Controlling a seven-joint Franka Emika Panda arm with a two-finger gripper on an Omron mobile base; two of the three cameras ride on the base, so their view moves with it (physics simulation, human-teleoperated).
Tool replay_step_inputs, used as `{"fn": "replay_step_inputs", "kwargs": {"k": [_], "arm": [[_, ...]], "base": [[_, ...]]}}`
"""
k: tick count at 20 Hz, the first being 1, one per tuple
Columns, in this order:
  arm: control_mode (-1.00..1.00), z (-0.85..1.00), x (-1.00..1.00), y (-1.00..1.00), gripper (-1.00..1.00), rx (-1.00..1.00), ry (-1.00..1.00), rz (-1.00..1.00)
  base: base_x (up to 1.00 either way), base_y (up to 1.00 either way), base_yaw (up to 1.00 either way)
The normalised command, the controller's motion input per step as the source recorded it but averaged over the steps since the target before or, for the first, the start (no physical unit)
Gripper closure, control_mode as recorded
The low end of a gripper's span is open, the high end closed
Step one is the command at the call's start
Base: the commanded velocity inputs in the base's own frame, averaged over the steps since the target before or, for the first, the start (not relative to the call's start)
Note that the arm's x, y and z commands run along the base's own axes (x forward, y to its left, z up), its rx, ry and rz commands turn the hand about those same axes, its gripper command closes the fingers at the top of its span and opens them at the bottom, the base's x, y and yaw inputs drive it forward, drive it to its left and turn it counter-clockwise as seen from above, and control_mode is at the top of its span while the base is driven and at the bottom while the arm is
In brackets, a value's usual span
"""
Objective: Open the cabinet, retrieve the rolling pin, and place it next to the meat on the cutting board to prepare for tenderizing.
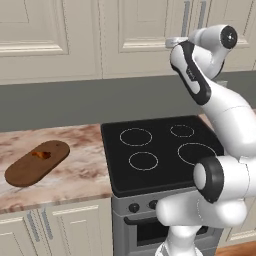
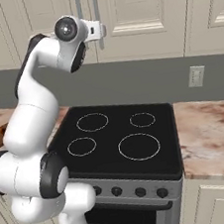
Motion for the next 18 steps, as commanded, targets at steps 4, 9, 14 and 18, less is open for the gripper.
{"fn": "replay_step_inputs", "kwargs": {"k": [4, 9, 14, 18], "arm": [[-1.0, 0.0, 0.0, 0.08, 1.0, 0.0, 0.02, 0.03], [-1.0, -0.02, 0.0, 0.1, 1.0, 0.0, 0.01, 0.03], [-1.0, -0.02, -0.02, 0.12, 1.0, 0.0, 0.0, 0.03], [-1.0, -0.01, -0.44, 0.27, 1.0, 0.0, -0.04, 0.0]], "base": [[0.0, 0.0, 0.0], [0.0, 0.0, 0.0], [0.0, 0.0, 0.0], [0.0, 0.0, 0.0]]}}
